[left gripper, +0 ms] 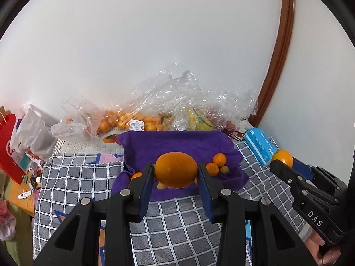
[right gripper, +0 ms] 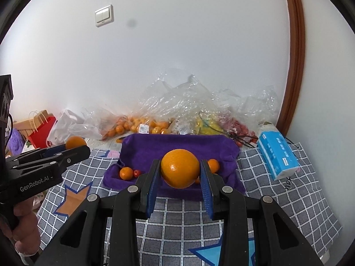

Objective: Organize fruits
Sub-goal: 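Carry both held oranges over the purple towel with both tools, then lower both oranges onto the towel and open both tools, then withdraw both open tools from the towel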

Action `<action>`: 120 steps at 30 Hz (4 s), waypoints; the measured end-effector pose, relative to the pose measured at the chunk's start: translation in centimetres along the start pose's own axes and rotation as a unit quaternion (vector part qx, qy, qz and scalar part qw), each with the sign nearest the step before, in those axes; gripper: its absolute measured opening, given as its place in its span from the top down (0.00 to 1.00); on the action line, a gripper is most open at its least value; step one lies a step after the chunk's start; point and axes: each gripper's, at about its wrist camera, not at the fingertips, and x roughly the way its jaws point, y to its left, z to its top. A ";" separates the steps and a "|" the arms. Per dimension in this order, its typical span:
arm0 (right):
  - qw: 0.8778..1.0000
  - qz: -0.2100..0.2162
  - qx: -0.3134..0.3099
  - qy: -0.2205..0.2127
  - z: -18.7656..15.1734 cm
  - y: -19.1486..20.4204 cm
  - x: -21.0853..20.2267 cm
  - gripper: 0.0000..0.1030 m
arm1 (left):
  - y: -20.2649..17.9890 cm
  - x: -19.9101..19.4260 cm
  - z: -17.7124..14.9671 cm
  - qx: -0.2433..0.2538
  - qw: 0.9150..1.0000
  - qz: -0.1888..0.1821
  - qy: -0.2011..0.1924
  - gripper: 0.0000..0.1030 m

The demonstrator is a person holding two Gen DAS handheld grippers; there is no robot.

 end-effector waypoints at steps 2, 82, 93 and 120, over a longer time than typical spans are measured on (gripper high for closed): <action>1.000 0.005 -0.002 0.004 0.4 -0.2 0.7 0.66 | 0.2 0.4 0.4 -0.008 1.000 0.002 0.001 0.64; 0.987 0.008 -0.044 0.152 -1.4 -3.6 29.1 0.66 | 6.8 28.4 0.0 -0.026 0.980 0.055 0.191 0.64; 0.987 0.002 -0.057 0.148 -1.7 -3.3 29.1 0.65 | 6.7 29.1 0.2 -0.016 0.979 0.060 0.193 0.63; 0.996 -0.006 0.020 0.083 1.4 -3.8 12.1 0.41 | 2.3 11.2 1.7 0.015 0.996 0.047 0.071 0.25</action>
